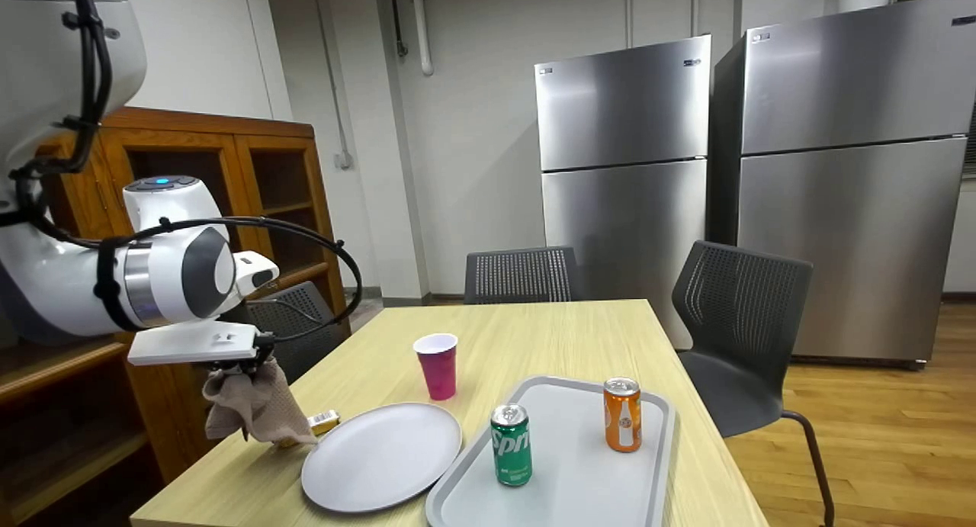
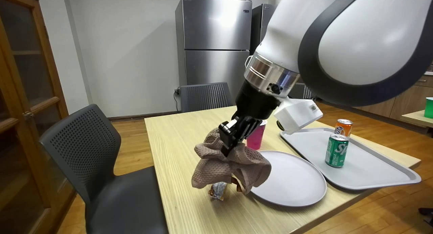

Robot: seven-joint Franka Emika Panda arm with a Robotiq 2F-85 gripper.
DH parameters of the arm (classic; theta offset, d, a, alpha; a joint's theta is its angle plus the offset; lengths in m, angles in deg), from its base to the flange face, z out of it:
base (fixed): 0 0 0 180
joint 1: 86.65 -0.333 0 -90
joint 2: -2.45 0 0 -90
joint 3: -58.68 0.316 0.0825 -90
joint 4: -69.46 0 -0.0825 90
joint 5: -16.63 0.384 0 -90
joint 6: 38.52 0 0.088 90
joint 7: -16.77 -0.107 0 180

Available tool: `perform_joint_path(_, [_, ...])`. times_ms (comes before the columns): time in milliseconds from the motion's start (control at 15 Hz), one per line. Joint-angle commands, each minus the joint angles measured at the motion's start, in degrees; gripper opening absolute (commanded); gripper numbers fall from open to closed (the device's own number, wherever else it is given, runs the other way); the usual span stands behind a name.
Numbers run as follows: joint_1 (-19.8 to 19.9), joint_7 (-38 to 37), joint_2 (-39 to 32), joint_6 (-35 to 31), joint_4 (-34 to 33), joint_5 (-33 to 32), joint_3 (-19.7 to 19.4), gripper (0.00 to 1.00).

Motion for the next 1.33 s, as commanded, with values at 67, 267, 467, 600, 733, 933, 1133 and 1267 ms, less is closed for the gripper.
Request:
perform_joint_path(67, [-2.3, -0.54, -0.62, 2.33, -0.45, 0.33, -0.05, 0.03])
perform_joint_path(267, [-4.15, -0.34, -1.57, 3.17, -0.69, 0.13, -1.58, 0.03])
perform_joint_path(467, [-6.66, -0.39, -1.33, 3.02, -0.75, -0.04, -4.25, 0.03])
perform_joint_path(600, [-8.75, -0.49, -1.08, 3.15, -0.91, -0.14, -6.67, 0.03])
perform_joint_path(733, [-11.18, -0.64, -0.73, 3.08, -0.99, -0.3, -9.37, 0.03])
perform_joint_path(933, [-15.54, -0.95, -0.39, 3.39, -1.39, -0.58, -14.12, 0.03])
perform_joint_path(1133, [-20.45, -1.19, -0.28, 3.53, -1.97, -1.1, -19.42, 0.03])
perform_joint_path(1267, [-23.76, -1.17, -0.77, 3.51, -2.51, -1.47, -22.85, 0.03])
